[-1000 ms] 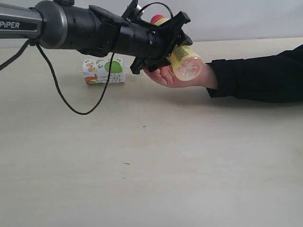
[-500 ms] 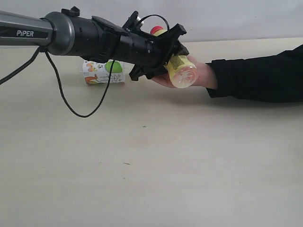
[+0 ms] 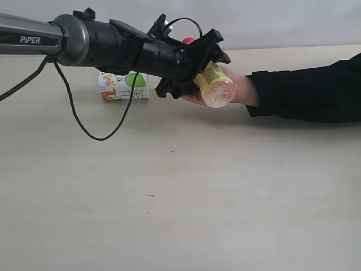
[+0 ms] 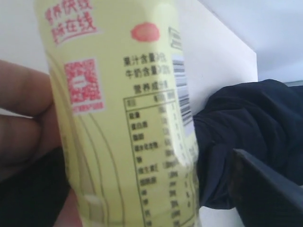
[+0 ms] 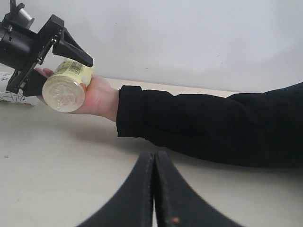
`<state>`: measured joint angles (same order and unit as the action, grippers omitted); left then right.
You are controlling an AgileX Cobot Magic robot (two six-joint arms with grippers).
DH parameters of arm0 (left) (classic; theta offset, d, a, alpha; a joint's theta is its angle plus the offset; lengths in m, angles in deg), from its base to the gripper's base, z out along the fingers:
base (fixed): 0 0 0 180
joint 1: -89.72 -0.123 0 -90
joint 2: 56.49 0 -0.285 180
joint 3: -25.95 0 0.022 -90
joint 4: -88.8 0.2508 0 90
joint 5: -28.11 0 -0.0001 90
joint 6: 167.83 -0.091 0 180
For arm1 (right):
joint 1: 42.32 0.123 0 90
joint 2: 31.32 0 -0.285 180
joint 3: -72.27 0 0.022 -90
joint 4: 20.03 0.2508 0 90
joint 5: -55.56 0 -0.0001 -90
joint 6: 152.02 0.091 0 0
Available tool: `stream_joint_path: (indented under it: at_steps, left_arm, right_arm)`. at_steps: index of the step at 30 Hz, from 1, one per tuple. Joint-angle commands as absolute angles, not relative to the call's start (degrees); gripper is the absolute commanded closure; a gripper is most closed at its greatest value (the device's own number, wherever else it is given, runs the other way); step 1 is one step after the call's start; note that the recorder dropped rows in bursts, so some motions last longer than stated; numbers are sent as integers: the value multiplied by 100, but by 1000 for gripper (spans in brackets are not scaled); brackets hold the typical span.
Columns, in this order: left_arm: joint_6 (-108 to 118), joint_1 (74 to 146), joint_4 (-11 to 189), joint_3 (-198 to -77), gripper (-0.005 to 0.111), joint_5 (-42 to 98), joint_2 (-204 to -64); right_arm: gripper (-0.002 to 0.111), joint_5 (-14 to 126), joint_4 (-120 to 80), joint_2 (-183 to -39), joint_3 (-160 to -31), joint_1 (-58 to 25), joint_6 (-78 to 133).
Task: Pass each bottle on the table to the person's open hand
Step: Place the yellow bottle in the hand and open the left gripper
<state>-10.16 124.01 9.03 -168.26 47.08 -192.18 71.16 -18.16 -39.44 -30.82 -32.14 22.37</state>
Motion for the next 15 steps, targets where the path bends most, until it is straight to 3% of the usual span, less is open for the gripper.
stream_joint_path:
  at_steps: [1,15]
  left_arm:
    - [-1046,12313,762,-16876,20,5037,-19193]
    - [-1965,11817,786,-16876,20,6829,-19081]
  right_arm:
    - [108,7091,-1799,-3911,-3051,-3231,2216]
    - [108,7091,-1799,-3911,-3051,-3231,2216]
